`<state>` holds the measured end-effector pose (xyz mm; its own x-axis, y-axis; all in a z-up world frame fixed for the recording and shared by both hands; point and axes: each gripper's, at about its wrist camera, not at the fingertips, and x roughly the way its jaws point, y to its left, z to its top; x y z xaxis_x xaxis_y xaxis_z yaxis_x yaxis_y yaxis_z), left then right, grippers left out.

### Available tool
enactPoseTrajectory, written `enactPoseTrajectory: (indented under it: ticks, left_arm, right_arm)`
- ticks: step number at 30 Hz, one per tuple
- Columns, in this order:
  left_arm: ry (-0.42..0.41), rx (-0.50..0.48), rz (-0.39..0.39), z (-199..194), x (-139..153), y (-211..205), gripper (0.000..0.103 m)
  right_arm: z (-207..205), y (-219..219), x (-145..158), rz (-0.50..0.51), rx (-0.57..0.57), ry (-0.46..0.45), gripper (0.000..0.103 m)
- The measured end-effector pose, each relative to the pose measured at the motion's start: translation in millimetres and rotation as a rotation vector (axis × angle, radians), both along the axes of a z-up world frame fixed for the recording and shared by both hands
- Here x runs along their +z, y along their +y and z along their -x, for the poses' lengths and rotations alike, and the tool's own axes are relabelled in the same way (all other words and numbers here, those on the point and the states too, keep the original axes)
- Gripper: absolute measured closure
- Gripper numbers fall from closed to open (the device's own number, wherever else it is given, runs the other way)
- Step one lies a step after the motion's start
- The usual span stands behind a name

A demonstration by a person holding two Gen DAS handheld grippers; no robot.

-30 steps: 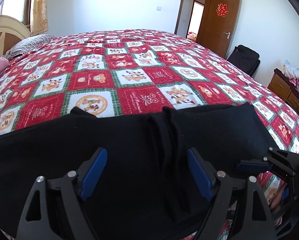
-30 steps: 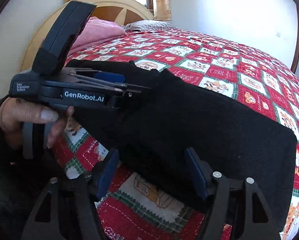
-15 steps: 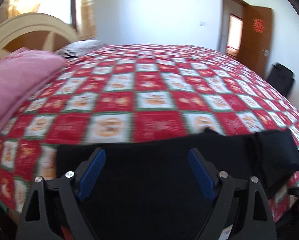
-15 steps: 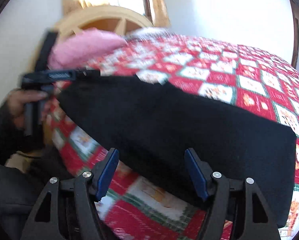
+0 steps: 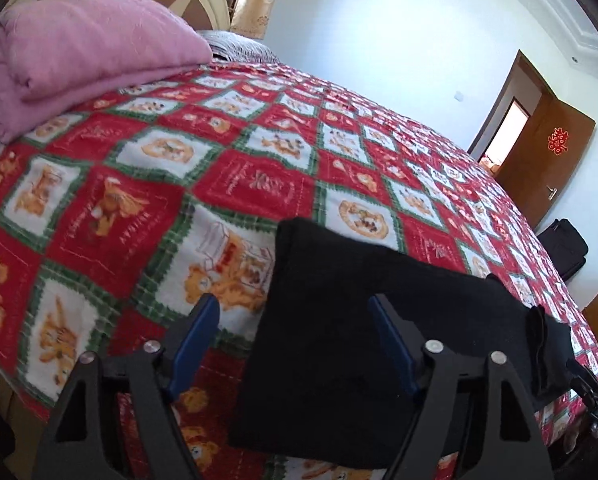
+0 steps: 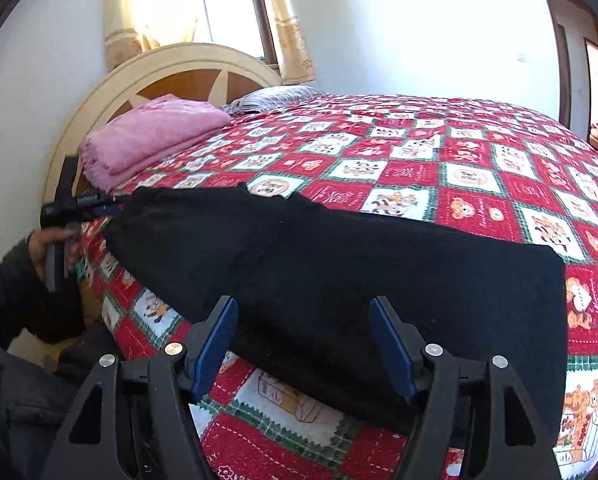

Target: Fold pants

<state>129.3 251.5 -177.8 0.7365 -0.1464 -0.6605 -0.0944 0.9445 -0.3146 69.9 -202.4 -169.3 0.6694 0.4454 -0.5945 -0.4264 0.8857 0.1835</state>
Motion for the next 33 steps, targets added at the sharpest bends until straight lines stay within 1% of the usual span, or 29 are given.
enactPoseTrajectory:
  ticks: [1,2,5,6,7,8,14,15,17,19,21,22,23,24,25,30,33]
  left_arm:
    - [0.012,-0.001,-0.008,-1,-4,-2,0.031]
    - [0.001,-0.001,-0.030,1,-5,-6,0.031]
    - [0.004,-0.007,-0.062,3,-4,-13,0.032]
    - [0.004,-0.009,-0.061,3,-3,-12,0.035]
    - [0.002,-0.015,-0.052,4,-2,-13,0.041]
    - [0.002,-0.024,-0.050,4,-1,-15,0.045]
    - [-0.005,-0.023,-0.069,4,-6,-16,0.045]
    - [-0.008,-0.024,-0.067,4,-7,-16,0.045]
    - [-0.020,-0.022,-0.040,4,-11,-13,0.041]
    - [-0.024,-0.036,-0.051,3,-11,-14,0.040]
    - [-0.023,-0.056,-0.068,3,-10,-16,0.045]
    - [-0.022,-0.058,-0.058,4,-9,-14,0.053]
    - [-0.022,-0.070,-0.028,4,-7,-10,0.065]
    - [-0.026,-0.082,-0.006,5,-5,-9,0.075]
    - [-0.028,-0.103,0.041,4,-3,-7,0.080]
    - [-0.027,-0.112,0.017,4,7,-17,0.081]
    - [-0.034,-0.108,0.083,5,13,-11,0.081]
  right_arm:
    - [-1,-1,0,-0.001,-0.005,0.002,0.033]
    - [-1,-2,-1,0.001,-0.007,0.005,0.033]
    - [-2,-1,-4,0.014,-0.013,0.012,0.033]
    - [-2,-1,-5,0.017,-0.014,0.013,0.033]
    - [-2,-1,-5,0.019,-0.012,0.012,0.033]
    - [-1,-1,-5,0.021,-0.012,0.010,0.033]
    - [-1,1,-6,0.037,-0.016,0.007,0.033]
    - [-2,1,-7,0.039,-0.017,0.008,0.033]
    - [-3,0,-9,0.040,-0.020,0.014,0.033]
    - [-3,0,-10,0.044,-0.023,0.020,0.033]
    - [-4,1,-12,0.048,-0.025,0.023,0.033]
    - [-3,1,-12,0.049,-0.026,0.022,0.033]
    - [-3,1,-12,0.050,-0.026,0.020,0.033]
    - [-2,1,-11,0.050,-0.027,0.016,0.033]
    - [-2,0,-10,0.049,-0.028,0.014,0.033]
    - [-3,-4,-8,0.042,-0.045,0.005,0.033]
    - [-3,-7,-6,0.034,-0.062,-0.005,0.033]
